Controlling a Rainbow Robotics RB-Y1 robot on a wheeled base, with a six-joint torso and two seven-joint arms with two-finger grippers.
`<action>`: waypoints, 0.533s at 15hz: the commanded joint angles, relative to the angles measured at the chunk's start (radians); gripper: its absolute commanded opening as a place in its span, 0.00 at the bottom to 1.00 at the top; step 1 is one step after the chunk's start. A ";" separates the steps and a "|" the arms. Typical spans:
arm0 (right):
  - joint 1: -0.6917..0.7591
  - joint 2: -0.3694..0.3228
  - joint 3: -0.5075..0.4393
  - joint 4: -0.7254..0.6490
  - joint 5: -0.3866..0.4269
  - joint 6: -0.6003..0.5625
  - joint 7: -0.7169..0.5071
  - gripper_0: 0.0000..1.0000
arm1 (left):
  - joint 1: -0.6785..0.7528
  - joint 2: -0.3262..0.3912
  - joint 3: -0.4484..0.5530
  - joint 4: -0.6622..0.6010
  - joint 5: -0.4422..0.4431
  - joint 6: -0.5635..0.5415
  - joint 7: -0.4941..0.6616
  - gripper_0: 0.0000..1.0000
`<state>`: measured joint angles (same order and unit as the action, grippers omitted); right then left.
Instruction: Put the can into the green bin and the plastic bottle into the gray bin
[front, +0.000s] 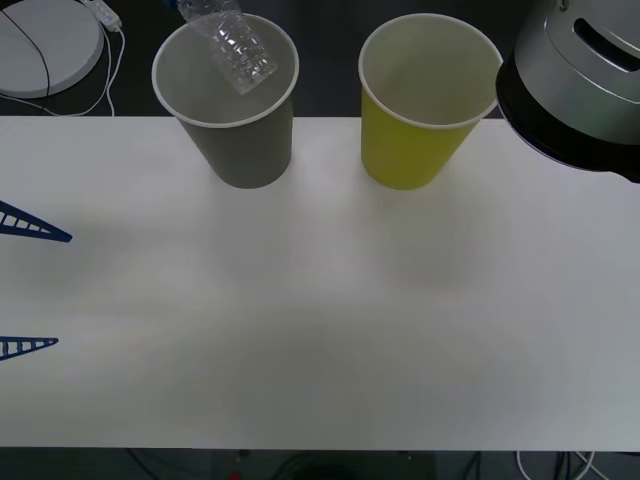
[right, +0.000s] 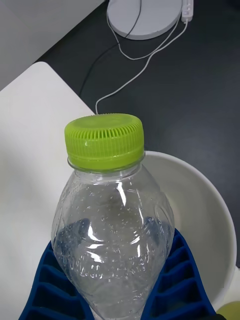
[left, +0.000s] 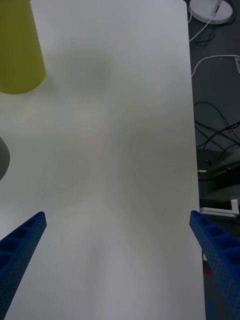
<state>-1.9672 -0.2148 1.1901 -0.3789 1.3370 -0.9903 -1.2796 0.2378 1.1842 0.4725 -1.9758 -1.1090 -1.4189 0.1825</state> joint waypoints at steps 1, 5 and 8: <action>0.001 0.000 0.005 0.002 -0.009 0.004 0.000 0.00 | 0.000 0.000 0.000 0.000 0.000 0.000 0.000 1.00; 0.001 0.000 0.006 0.015 -0.021 0.004 0.000 0.81 | 0.000 0.000 0.000 0.000 0.000 0.000 0.000 1.00; 0.002 0.000 0.006 0.025 -0.038 0.016 0.049 1.00 | 0.000 0.000 0.000 0.000 0.000 0.000 0.000 1.00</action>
<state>-1.9663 -0.2138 1.1965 -0.3547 1.3066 -0.9777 -1.2385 0.2378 1.1842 0.4725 -1.9758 -1.1090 -1.4189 0.1825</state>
